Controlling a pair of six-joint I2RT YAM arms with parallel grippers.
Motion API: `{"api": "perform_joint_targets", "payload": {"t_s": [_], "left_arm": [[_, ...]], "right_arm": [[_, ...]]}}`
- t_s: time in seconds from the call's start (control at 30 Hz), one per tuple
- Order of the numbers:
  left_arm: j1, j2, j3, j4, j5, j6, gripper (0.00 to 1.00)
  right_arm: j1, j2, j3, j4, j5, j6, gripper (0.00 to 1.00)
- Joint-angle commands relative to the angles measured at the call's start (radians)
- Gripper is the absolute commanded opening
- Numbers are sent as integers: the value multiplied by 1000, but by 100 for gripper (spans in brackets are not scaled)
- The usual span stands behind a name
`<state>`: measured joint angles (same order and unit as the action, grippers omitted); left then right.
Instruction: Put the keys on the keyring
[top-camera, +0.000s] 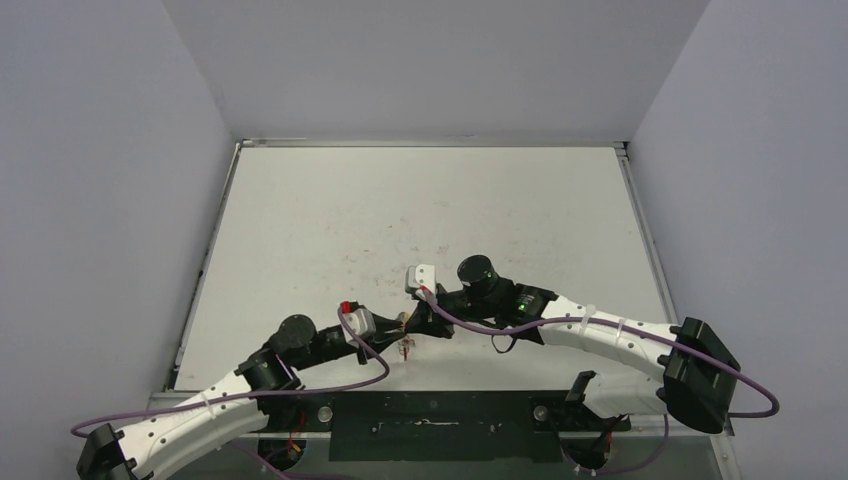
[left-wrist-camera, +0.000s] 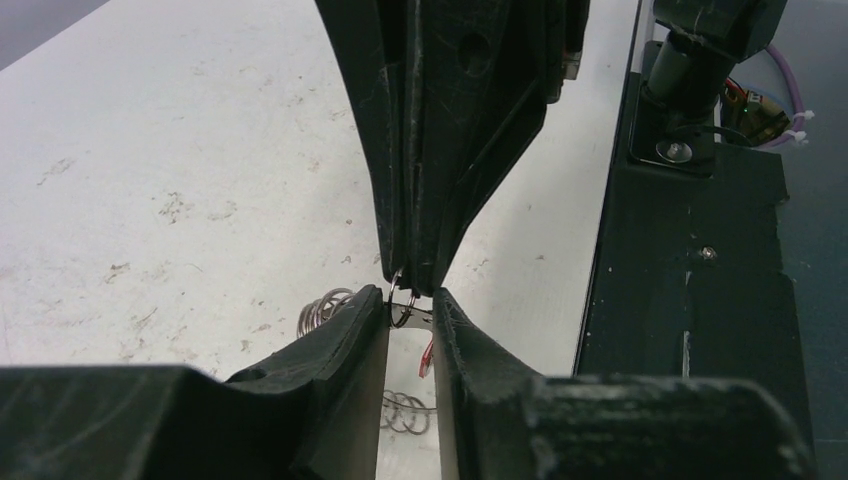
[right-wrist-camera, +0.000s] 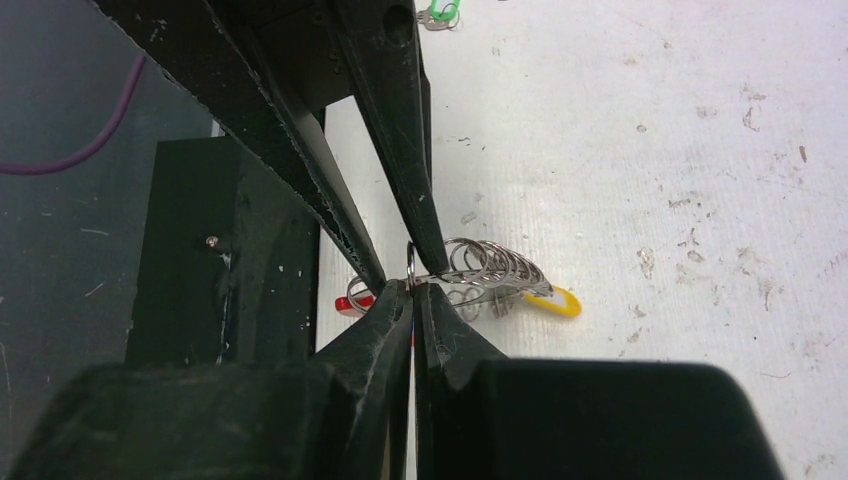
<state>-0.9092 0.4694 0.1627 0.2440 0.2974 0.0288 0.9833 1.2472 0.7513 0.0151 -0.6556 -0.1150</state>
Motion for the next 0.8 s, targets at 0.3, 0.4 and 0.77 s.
{"api": "perform_joint_targets", "payload": {"t_s": [0.3,0.4,0.77], "left_arm": [[0,-11,43,-16,-9,21,18],[-1,-27,44,-31,-13,22,18],[-1,-97,41,-79,-56,4,29]], "right_arm": [[4,-54,-3,94,-38,3,0],[3,-55,-2,95,-44,3,0],[0,-54,-6,97,-53,3,0]]}}
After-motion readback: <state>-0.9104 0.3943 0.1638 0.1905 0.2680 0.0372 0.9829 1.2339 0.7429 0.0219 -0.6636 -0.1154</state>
